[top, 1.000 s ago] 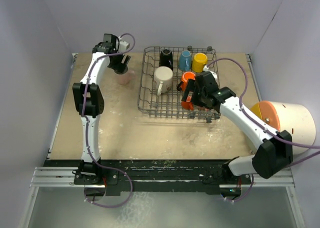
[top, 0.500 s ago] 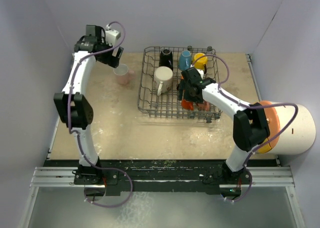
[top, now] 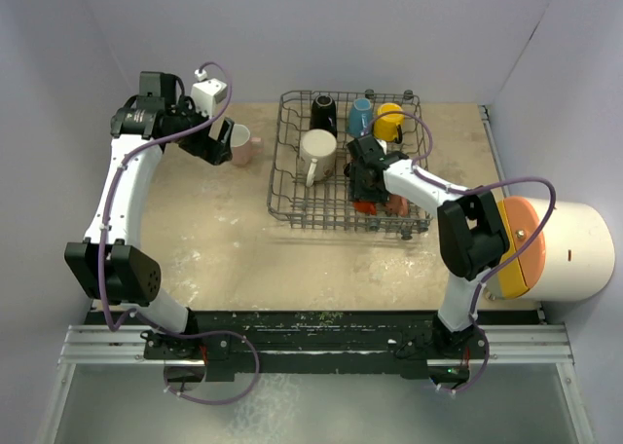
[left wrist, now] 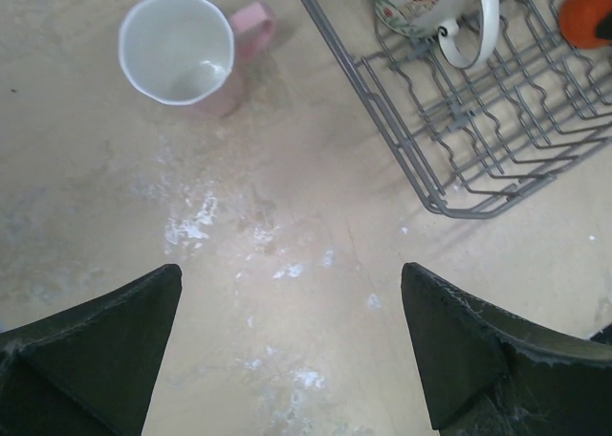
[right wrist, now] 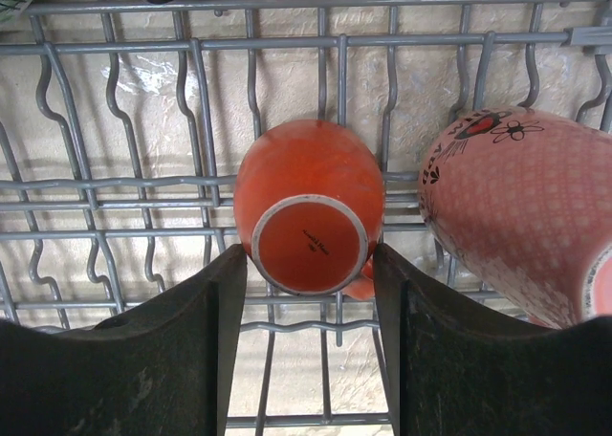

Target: Unload the cups from the dish rack

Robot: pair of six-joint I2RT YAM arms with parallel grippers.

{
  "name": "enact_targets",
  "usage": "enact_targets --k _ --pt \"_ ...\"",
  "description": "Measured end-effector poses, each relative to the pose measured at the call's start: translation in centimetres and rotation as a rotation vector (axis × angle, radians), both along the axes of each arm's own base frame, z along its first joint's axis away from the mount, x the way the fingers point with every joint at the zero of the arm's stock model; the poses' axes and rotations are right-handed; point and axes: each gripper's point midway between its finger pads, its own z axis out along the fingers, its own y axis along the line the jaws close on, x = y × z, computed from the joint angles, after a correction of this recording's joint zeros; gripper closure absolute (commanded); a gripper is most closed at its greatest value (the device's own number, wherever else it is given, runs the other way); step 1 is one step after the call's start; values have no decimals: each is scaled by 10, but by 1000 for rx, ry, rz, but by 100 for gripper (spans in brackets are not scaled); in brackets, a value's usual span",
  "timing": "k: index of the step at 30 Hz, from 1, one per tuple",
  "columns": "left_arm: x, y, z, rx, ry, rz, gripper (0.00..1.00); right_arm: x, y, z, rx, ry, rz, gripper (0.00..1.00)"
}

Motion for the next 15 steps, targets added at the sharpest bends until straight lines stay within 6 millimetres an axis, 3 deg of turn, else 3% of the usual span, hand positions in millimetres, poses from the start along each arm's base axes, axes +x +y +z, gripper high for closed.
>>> enact_targets --k 3,9,15 --pt "-9 -5 -8 -23 47 -18 1 1 0 -1 -1 -4 13 50" --pt "-17 -10 -5 -55 62 -27 1 2 2 0 10 -33 34 53" --pt "-20 -12 -6 -72 76 -19 1 -2 3 -1 32 -46 48 37"
